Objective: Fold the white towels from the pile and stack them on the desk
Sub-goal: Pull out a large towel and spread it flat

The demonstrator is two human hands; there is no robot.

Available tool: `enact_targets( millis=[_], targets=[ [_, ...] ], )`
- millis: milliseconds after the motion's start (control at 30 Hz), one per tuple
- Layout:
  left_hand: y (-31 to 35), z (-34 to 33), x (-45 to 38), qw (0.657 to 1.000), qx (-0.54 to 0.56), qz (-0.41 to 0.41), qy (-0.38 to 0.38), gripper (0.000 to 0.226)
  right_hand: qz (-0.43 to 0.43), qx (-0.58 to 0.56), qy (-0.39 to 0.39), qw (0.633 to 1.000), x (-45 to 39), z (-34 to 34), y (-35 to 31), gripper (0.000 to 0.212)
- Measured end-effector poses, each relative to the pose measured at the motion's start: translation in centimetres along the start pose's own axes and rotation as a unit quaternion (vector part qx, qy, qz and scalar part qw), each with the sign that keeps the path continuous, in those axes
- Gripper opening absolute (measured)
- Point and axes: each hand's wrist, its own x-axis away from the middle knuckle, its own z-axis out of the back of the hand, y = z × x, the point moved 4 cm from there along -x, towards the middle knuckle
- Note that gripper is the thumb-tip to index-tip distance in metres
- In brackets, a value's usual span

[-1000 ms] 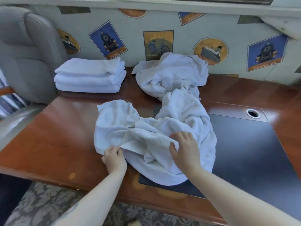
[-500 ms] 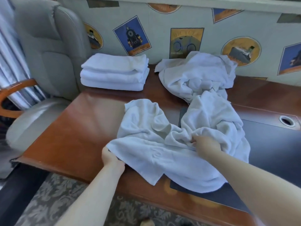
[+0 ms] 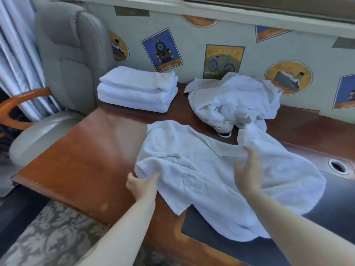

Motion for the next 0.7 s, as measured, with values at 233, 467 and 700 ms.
enact_targets(
  millis=[233,467,700],
  targets=[
    [-6.0,-4.1,6.0,0.961,-0.261,-0.030,-0.086,0.030,0.188,0.165,-0.341,0.906,5.2,-12.2,-2.0,0.060],
    [-2.6,1.3,2.5,0.993,0.001,0.011,0.120,0.009,-0.018,-0.185,-0.237,0.954,2.0,-8.0,-3.2,0.033],
    [2.1,5.8,-2.2,0.967,0.090,0.008,0.236,0.026,0.159,-0.046,-0.550,0.819,15.7,-11.1,-10.0,0.027]
  ],
)
